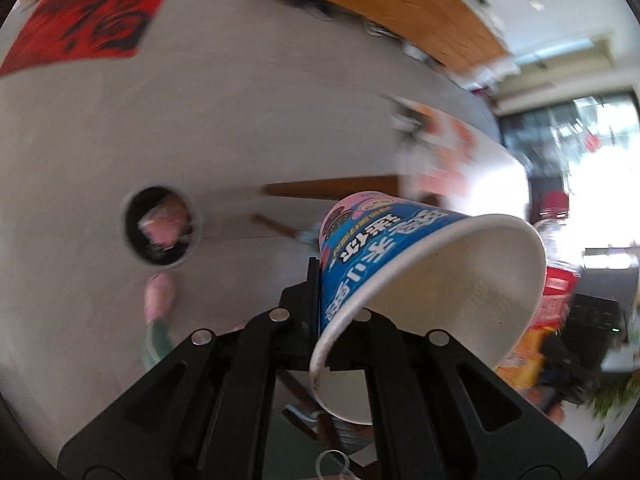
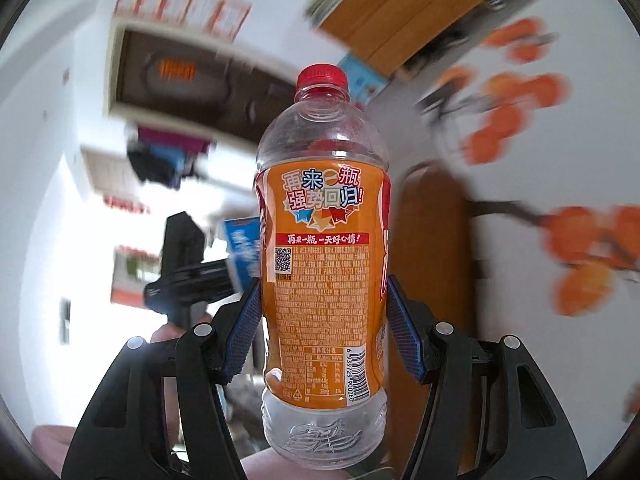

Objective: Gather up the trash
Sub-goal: 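Carry the paper cup and soda bottle over the grey bin, then open the left tool over the bin while the right tool releases the bottle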

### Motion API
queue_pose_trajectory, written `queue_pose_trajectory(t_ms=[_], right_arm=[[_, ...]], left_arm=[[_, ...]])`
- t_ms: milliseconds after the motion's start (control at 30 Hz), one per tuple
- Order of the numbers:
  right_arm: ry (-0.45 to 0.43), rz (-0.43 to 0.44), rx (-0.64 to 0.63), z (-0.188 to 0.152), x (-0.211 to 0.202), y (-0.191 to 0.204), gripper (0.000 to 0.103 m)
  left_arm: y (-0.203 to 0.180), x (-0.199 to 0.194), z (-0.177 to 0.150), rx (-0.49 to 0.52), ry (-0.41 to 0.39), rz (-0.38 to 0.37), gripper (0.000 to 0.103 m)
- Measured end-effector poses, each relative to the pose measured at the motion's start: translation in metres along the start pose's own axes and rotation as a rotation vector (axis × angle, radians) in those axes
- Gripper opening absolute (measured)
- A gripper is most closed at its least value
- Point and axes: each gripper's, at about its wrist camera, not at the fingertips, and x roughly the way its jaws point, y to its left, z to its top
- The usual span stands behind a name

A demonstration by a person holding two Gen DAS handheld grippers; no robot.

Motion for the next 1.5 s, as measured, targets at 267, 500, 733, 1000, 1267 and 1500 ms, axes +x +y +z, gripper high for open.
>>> queue_pose_trajectory(t_ms=[267, 500, 733, 1000, 1267, 1500], right_arm=[[0.318, -0.185, 0.015, -0.004, 0.224, 0.027, 0.061], [0.554, -0.308, 0.201, -0.039, 0.384, -0.077, 0.061], [0.716, -0.448, 0.317, -0.070, 0.502, -0.204, 0.061], [0.847, -0.546, 0.297, -0.070, 0.592, -0.273, 0.061], [0.915, -0.639, 0.285, -0.069, 0.642, -0.304, 0.063], [0.823, -0.647, 0.268, -0.060, 0.626, -0.301, 0.087]], left_arm=[[0.175, 0.056, 0.024, -0.164, 0.118, 0.108, 0.000], [0.284, 0.164, 0.033, -0.238, 0.216, 0.214, 0.000], [0.379, 0.267, 0.030, -0.348, 0.291, 0.263, 0.000], [0.434, 0.348, 0.019, -0.423, 0.353, 0.313, 0.000], [0.446, 0.396, 0.010, -0.385, 0.392, 0.354, 0.032], [0.432, 0.395, 0.016, -0.283, 0.395, 0.443, 0.091]])
